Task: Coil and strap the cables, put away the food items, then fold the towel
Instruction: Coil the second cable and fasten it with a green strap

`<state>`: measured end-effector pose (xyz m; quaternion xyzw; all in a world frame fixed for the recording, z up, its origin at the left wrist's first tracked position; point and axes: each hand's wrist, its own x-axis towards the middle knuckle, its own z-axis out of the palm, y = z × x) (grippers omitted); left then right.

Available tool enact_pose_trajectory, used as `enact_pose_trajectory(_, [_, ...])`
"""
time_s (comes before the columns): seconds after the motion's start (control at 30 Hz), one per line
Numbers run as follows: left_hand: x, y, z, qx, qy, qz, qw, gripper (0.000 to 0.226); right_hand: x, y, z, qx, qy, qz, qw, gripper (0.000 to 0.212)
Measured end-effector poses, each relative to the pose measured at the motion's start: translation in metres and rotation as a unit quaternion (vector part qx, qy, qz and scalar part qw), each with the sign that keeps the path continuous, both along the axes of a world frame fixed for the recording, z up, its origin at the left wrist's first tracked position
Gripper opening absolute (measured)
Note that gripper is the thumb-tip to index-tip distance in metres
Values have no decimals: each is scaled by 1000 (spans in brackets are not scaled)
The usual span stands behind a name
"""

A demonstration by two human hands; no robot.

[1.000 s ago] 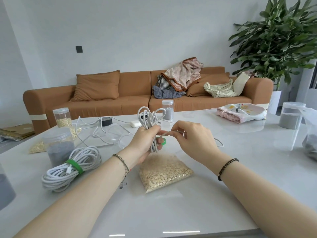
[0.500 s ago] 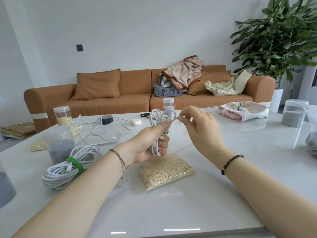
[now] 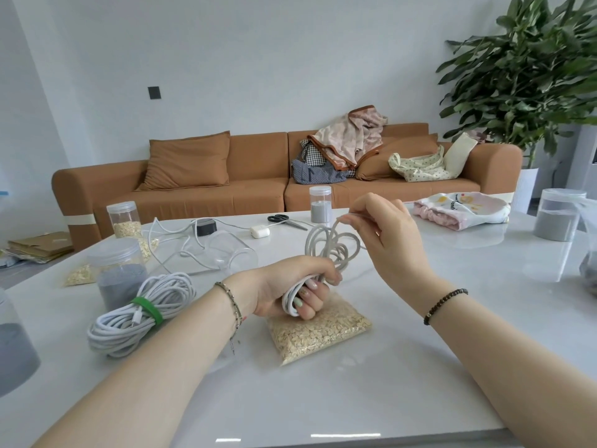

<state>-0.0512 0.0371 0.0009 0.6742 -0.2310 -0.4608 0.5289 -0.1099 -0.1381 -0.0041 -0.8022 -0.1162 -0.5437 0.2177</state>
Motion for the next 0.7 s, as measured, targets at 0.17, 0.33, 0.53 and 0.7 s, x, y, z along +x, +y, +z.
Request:
enact_pose_trajectory(0.17, [-1,4,9,-9,42,-107,993,18,2,-3,2,34,35,53,997,21])
enact_pose_trajectory(0.33, [-3,7,11,-118,89,-102,984,18,3,-2,-4,66,80,44,994,34])
enact_pose_trajectory(0.53, [-2,1,9,-248,4,28,968,23,8,-3,-9,46,148,22,988,18])
enact_pose_trajectory(0.7, [-1,-1,11,-316,-66,109,940,33,7,1,-11,58,173,29,983,25])
